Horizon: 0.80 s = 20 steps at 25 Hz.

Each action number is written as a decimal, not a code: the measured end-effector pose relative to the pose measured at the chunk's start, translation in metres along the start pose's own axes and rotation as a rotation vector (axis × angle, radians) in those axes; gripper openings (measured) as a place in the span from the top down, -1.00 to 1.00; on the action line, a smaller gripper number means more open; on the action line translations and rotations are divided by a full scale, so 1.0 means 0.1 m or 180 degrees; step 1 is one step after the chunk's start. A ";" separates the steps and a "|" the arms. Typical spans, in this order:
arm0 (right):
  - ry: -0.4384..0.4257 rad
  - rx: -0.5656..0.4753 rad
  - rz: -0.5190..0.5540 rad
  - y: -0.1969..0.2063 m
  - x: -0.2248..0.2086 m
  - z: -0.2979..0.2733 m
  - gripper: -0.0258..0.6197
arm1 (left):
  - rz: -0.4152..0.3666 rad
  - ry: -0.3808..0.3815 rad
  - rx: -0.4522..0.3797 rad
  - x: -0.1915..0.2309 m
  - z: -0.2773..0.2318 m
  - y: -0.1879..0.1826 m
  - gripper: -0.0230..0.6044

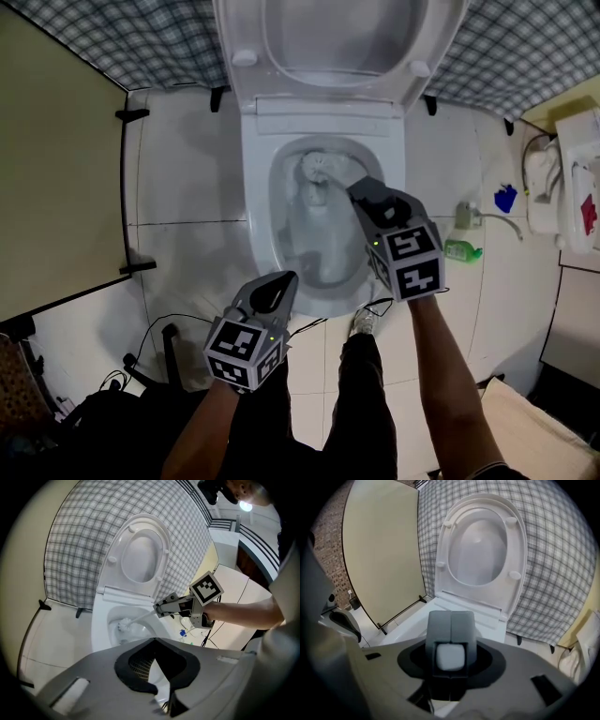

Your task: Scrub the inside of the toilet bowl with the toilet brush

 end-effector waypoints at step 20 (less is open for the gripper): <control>-0.1106 -0.0068 0.0241 0.08 0.89 0.21 0.35 | 0.0066 -0.0016 -0.0034 -0.06 0.05 0.12 0.90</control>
Point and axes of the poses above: the fingertips, and each gripper's own axes: z backward along the fingers, x to its left, y out of its underside, the point moved 1 cm from there along z, backward along the fingers, and after that the axes turned 6 degrees about z, right-handed, at the moved point
